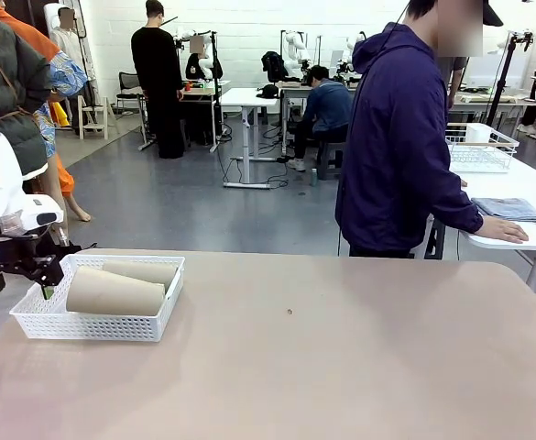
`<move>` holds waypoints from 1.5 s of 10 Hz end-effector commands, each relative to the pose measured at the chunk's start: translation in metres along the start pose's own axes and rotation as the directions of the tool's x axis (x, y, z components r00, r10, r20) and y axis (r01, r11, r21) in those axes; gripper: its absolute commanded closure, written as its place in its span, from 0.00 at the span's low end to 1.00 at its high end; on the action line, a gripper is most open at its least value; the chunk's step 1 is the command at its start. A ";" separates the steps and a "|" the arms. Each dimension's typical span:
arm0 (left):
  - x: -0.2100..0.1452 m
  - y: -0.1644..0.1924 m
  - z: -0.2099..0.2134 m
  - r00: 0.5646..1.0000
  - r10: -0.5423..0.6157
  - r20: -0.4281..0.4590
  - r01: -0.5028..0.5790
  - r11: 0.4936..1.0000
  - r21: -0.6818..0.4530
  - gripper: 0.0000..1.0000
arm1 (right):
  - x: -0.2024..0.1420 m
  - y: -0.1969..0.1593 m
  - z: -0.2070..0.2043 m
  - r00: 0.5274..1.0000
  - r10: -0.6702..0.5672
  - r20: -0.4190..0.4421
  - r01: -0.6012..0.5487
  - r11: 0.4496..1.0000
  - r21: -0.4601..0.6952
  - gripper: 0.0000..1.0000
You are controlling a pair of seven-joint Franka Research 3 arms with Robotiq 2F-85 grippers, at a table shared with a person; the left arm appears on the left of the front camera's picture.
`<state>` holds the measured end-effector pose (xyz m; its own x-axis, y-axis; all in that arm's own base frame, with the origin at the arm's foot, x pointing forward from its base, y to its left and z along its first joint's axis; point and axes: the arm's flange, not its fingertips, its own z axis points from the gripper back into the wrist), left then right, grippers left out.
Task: Clean and organize the cups into the basket.
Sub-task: Move the Organizing basket back to the left side of the table.
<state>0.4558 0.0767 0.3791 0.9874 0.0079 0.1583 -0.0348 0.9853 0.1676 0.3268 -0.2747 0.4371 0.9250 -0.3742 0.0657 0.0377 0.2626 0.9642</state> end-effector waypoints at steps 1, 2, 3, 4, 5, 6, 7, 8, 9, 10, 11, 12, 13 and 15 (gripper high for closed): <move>-0.012 0.007 0.009 1.000 0.015 0.021 -0.015 1.000 -0.006 0.00 | -0.002 -0.002 -0.002 1.000 0.012 0.003 -0.012 1.000 -0.002 0.00; -0.021 0.008 0.019 0.999 0.048 0.014 -0.048 0.999 -0.002 0.00 | -0.002 -0.002 -0.002 1.000 0.012 0.003 -0.012 1.000 -0.002 0.00; -0.039 0.008 0.036 0.997 0.071 0.032 -0.071 0.997 -0.024 0.00 | -0.002 -0.002 -0.002 1.000 0.012 0.003 -0.012 1.000 -0.002 0.00; -0.069 0.009 0.064 0.994 0.077 0.072 -0.074 0.996 -0.043 0.00 | -0.002 -0.002 -0.002 1.000 0.012 0.003 -0.012 1.000 -0.002 0.00; -0.099 0.010 0.092 0.992 0.082 0.101 -0.078 0.996 -0.044 0.00 | -0.002 -0.002 -0.002 1.000 0.012 0.003 -0.012 1.000 -0.002 0.00; -0.127 0.008 0.116 0.988 0.072 0.135 -0.062 0.995 -0.075 0.00 | -0.002 -0.002 -0.002 1.000 0.012 0.003 -0.012 1.000 -0.002 0.00; -0.151 0.003 0.133 0.987 0.061 0.152 -0.047 0.994 -0.095 0.00 | -0.002 -0.002 -0.002 1.000 0.012 0.003 -0.012 1.000 -0.002 0.00; -0.166 -0.003 0.140 0.984 0.041 0.171 -0.023 0.995 -0.102 0.00 | -0.002 -0.002 -0.002 1.000 0.012 0.003 -0.012 1.000 -0.002 0.00; -0.170 -0.009 0.140 0.983 0.043 0.176 -0.024 0.994 -0.109 0.00 | -0.002 -0.002 -0.002 1.000 0.012 0.003 -0.012 1.000 -0.002 0.00; -0.162 -0.022 0.132 0.979 0.113 0.171 -0.112 0.994 -0.018 0.00 | -0.002 -0.002 -0.002 1.000 0.012 0.003 -0.012 1.000 -0.002 0.00; -0.122 0.010 0.181 0.983 0.068 0.169 -0.054 0.995 -0.088 0.00 | -0.002 -0.002 -0.002 1.000 0.012 0.003 -0.012 1.000 -0.002 0.00; -0.122 0.010 0.181 0.983 0.068 0.169 -0.054 0.995 -0.088 0.00 | -0.002 -0.002 -0.002 1.000 0.012 0.003 -0.012 1.000 -0.002 0.00; -0.122 0.010 0.181 0.983 0.068 0.169 -0.054 0.995 -0.088 0.00 | -0.002 -0.002 -0.002 1.000 0.012 0.003 -0.012 1.000 -0.002 0.00; -0.122 0.010 0.181 0.983 0.068 0.169 -0.054 0.995 -0.088 0.00 | -0.002 -0.002 -0.002 1.000 0.012 0.003 -0.012 1.000 -0.002 0.00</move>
<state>0.3044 0.0508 0.5378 0.9446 0.0598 0.3228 -0.0883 0.9933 0.0744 0.3269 -0.2744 0.4369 0.9252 -0.3738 0.0654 0.0379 0.2624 0.9642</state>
